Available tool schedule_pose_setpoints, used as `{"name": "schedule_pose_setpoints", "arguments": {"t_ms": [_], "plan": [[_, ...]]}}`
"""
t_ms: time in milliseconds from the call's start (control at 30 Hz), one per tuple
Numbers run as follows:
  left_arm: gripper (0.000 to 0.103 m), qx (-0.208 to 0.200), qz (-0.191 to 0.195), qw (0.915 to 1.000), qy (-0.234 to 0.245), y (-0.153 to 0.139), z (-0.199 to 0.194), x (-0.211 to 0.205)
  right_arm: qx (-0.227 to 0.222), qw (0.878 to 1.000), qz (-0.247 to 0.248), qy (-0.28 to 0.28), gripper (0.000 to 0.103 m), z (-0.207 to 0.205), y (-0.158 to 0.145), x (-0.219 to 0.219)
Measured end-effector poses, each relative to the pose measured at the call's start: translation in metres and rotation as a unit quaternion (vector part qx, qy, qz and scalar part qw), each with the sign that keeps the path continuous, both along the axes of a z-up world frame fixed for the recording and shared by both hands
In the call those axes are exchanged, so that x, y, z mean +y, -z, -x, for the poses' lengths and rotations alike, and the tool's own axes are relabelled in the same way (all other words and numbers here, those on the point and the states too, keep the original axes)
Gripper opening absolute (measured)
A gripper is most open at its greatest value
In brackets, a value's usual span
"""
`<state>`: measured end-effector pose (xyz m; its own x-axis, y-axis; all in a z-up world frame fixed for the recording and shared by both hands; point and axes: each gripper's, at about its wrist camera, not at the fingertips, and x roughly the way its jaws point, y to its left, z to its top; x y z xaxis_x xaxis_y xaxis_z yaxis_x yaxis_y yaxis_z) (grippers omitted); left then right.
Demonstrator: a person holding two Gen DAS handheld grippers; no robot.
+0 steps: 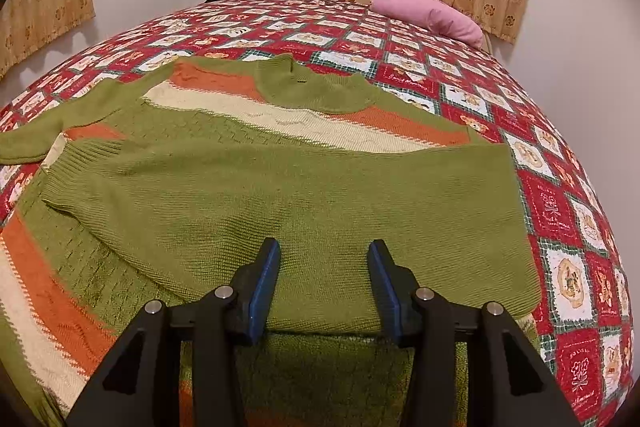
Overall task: Fold small clothes
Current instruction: 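Move the left tool to the other sleeve cuff and close on it, then lift the cuff with the left tool and lay the sleeve across the body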
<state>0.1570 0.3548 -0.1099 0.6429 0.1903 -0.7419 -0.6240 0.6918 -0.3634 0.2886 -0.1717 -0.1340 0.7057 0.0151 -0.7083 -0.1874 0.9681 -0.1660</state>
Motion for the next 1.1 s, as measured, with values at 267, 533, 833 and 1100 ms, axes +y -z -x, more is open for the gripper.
{"name": "schedule_pose_setpoints", "arguments": {"t_ms": [267,533,833,1100], "plan": [[0.052,-0.01,0.02,0.9996,-0.016,0.008,-0.008,0.022,0.0,1.0,-0.001,0.0,0.048,0.0,0.0,0.0],[0.007,-0.024,0.02,0.9995,-0.006,0.013,-0.005,0.029,0.001,1.0,-0.003,0.001,0.048,-0.001,-0.001,0.001],[0.006,-0.079,0.009,0.9963,0.033,-0.026,-0.007,0.019,0.001,1.0,-0.003,0.001,0.048,-0.001,-0.001,0.0],[0.005,-0.114,0.009,0.9893,0.091,-0.068,-0.033,-0.022,0.002,1.0,-0.004,0.002,0.048,0.0,0.0,0.0]]}}
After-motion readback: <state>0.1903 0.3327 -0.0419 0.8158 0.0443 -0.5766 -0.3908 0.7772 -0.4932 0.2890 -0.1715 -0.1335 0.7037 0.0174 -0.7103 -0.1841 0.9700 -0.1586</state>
